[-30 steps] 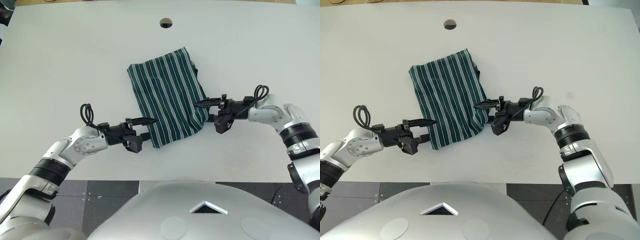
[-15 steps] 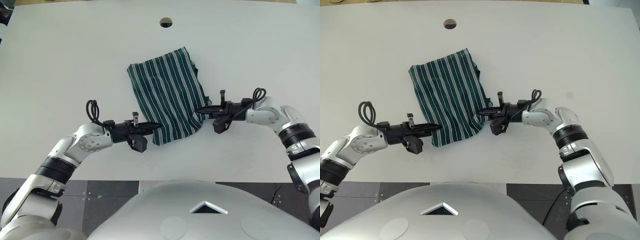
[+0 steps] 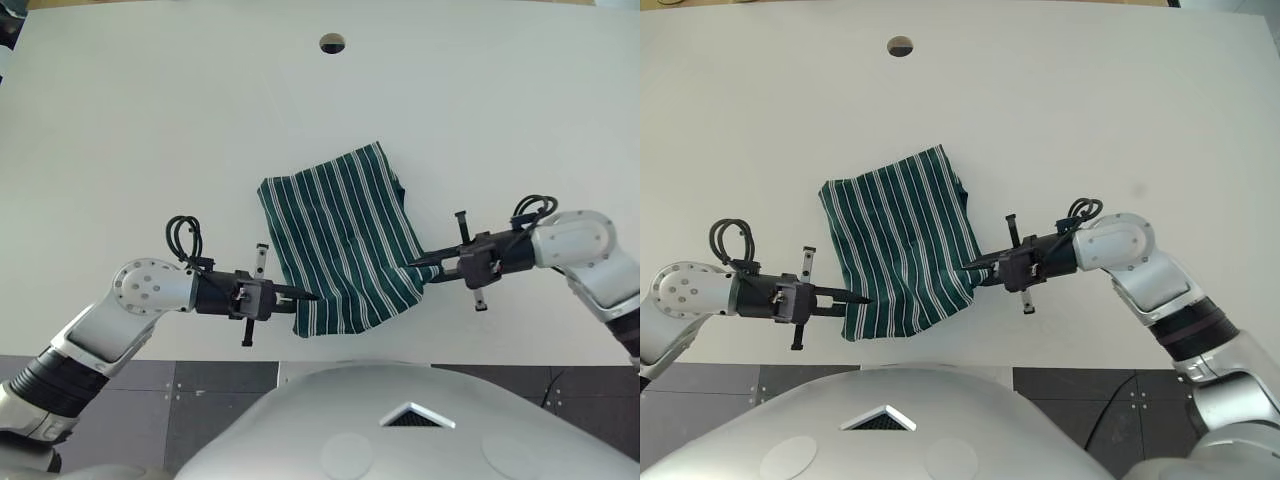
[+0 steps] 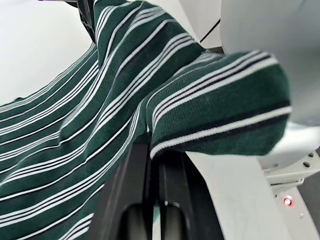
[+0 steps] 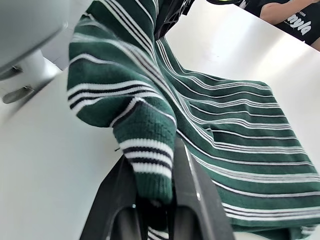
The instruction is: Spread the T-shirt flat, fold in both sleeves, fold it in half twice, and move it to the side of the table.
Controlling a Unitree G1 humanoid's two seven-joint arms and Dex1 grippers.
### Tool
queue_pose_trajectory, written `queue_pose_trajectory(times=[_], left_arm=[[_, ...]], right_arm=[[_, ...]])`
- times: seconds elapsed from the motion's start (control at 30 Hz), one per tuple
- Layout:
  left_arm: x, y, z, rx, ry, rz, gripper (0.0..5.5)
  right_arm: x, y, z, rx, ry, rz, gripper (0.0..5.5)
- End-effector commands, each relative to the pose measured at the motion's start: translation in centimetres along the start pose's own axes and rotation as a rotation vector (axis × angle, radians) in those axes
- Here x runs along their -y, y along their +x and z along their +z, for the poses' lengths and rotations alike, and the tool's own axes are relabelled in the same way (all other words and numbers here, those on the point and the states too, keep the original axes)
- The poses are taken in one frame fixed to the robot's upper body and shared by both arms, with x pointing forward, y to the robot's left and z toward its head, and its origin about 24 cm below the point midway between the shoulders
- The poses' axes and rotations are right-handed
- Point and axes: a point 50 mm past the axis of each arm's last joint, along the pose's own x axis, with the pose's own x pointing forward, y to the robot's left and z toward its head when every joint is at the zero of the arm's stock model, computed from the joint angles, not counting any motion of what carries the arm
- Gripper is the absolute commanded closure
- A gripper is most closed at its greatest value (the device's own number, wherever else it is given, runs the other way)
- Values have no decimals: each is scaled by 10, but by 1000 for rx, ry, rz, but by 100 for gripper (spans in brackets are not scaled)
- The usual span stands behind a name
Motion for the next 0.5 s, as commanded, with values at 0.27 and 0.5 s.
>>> queue_pose_trajectory(times=[0.27, 0.5], left_arm=[[-27, -22, 11, 105, 16, 235, 540], [-63, -38, -5, 110, 14, 399, 540]], right_arm=[[46, 5, 15, -2, -109, -185, 526], [79, 13, -3, -49, -100, -305, 526]])
